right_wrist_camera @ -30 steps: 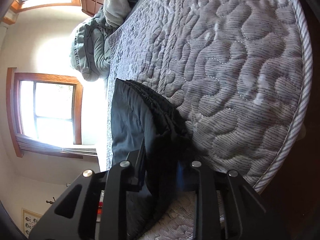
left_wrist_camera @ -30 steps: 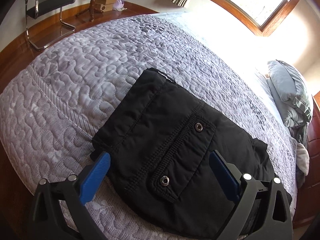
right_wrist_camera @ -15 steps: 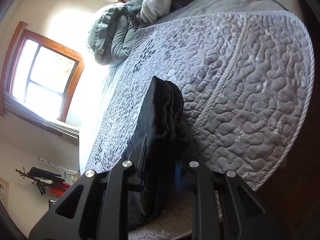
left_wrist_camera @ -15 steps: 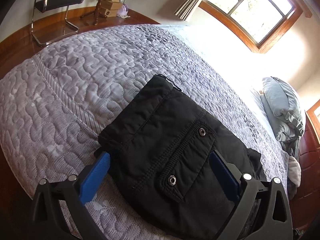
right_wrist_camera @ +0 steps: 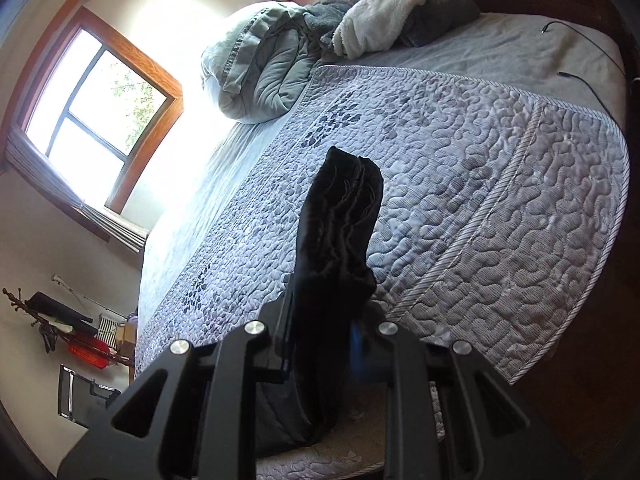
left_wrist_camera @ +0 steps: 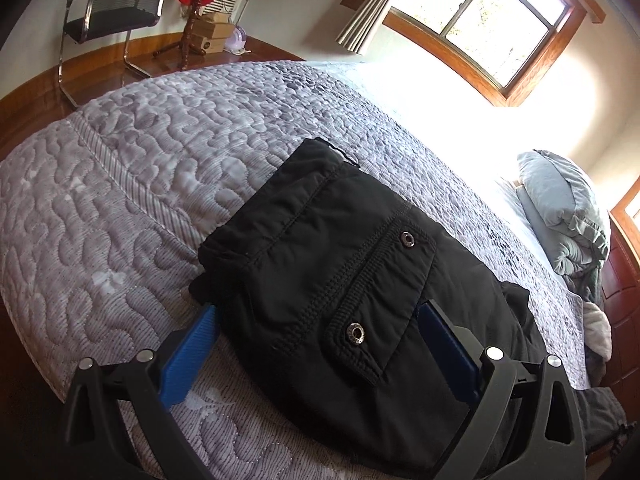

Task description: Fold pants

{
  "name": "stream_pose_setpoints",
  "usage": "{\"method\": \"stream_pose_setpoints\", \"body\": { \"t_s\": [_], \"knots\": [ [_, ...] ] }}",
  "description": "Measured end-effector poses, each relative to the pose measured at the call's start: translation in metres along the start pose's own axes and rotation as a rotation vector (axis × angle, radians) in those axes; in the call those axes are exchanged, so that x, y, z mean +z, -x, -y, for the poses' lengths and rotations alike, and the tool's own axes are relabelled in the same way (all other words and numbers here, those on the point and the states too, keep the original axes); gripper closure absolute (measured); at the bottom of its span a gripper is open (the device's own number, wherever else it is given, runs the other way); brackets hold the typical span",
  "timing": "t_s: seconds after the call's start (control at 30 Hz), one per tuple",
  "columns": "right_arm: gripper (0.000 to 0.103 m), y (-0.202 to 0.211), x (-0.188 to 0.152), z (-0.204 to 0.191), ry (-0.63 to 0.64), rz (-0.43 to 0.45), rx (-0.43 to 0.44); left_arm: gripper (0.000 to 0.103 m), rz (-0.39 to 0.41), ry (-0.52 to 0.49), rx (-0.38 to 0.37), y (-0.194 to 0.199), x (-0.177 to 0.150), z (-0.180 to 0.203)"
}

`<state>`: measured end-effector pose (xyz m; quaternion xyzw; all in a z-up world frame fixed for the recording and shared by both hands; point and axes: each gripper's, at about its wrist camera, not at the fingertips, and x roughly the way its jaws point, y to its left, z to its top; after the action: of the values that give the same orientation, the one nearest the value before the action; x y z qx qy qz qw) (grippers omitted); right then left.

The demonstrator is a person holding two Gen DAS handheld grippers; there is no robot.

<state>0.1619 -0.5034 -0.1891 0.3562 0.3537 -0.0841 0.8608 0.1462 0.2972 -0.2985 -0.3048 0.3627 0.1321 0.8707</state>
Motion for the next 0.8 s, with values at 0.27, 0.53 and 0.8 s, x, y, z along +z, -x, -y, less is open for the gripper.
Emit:
{"method": "stream_pose_setpoints", "body": {
  "t_s": [0.27, 0.53, 0.8],
  "knots": [
    [0.083, 0.008, -0.008, -0.041, 0.079, 0.018, -0.018, 0.004, 0.000, 0.039, -0.029, -0.003, 0.002, -0.007],
    [0.083, 0.014, -0.020, -0.086, 0.189, 0.026, -0.041, 0.004, 0.008, 0.149, -0.056, 0.001, 0.006, -0.035],
    [0.083, 0.017, -0.034, -0.123, 0.285, 0.029, -0.060, 0.004, 0.011, 0.179, -0.078, 0.003, 0.007, -0.041]
  ]
}}
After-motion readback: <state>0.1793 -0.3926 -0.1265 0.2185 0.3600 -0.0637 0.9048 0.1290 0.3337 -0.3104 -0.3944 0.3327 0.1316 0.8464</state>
